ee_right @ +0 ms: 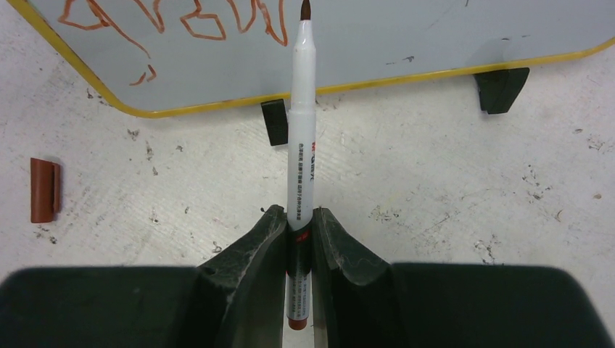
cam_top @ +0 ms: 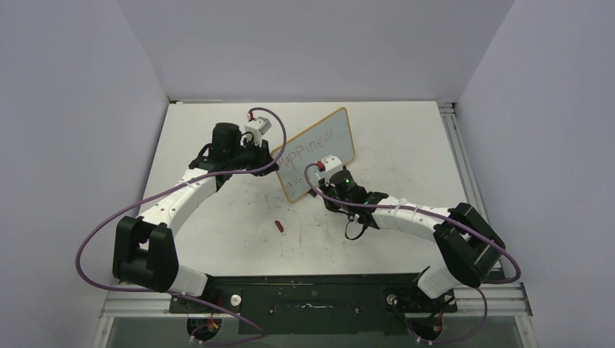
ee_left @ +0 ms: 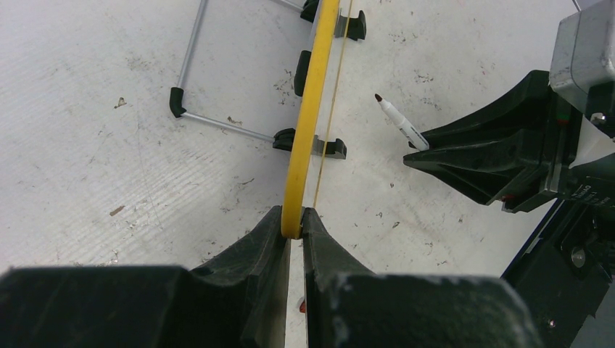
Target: Write a sentence on the whiteboard
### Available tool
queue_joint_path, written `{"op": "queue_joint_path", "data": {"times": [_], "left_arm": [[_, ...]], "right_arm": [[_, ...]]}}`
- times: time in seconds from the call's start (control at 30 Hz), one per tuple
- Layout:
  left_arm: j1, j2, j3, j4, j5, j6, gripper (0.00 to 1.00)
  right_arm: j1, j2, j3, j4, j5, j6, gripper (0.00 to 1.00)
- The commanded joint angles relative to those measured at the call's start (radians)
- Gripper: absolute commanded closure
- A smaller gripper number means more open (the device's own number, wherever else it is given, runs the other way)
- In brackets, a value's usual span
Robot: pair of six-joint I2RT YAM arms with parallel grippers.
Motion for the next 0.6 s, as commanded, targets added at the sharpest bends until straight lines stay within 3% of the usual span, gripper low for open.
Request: {"op": "queue_joint_path", "data": {"times": [0.0,0.57], "left_arm": [[-0.002,-0.036,0.028,0.018,0.009,0.015,1.0],[-0.002,-0.029,0.029,0.019,0.016,0.012,1.0]], "right_arm": [[-0.027,-0.043,-0.022,0.031,-0.029,0.006,0.95],[-0.084,-0.024,-0.017,0.075,-0.12,-0.029,0.95]]}}
